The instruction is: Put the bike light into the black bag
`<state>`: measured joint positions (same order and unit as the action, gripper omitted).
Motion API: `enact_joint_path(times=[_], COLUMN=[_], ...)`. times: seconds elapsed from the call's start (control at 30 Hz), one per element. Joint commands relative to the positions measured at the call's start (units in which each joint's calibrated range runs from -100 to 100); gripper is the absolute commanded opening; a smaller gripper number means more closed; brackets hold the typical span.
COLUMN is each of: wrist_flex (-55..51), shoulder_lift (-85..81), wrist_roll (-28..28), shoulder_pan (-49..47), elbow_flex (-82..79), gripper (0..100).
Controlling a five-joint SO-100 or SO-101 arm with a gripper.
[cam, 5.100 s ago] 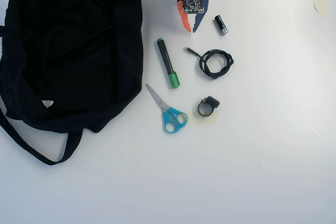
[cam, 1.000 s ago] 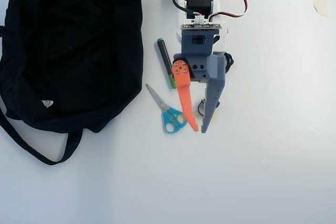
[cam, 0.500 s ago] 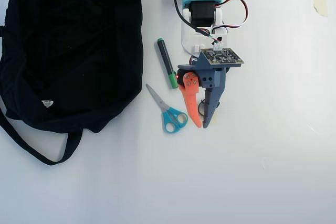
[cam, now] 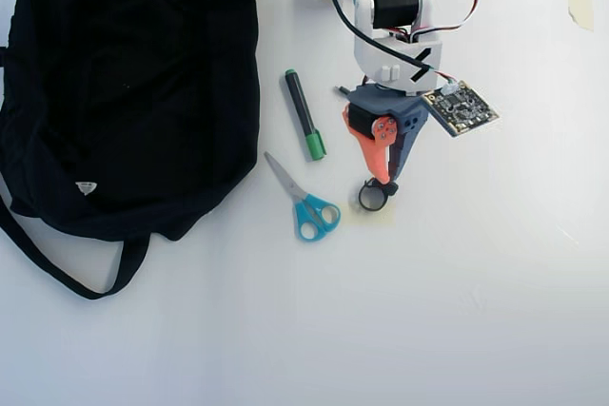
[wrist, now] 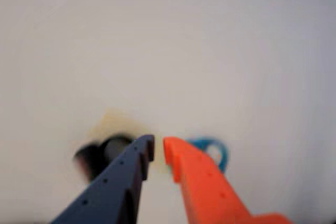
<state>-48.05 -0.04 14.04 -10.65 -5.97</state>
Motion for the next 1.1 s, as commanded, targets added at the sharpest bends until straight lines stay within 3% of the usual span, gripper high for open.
enact_joint_path(times=[0.0, 0.53, 0.83, 0.93, 1.07], wrist_flex=[-5.6, -27.0, -26.8, -26.5, -26.5], shoulder_lift=[-3.4, -8.9, -7.8, -6.0, -1.6], wrist_roll=[0.7, 0.7, 0.9, 4.9, 6.4], shoulder_pan=[-1.6, -2.4, -3.0, -3.3, -3.3], elbow_flex=[0.4, 0.0, -0.3, 0.2, 0.7], gripper=[2, 2, 3, 3, 12])
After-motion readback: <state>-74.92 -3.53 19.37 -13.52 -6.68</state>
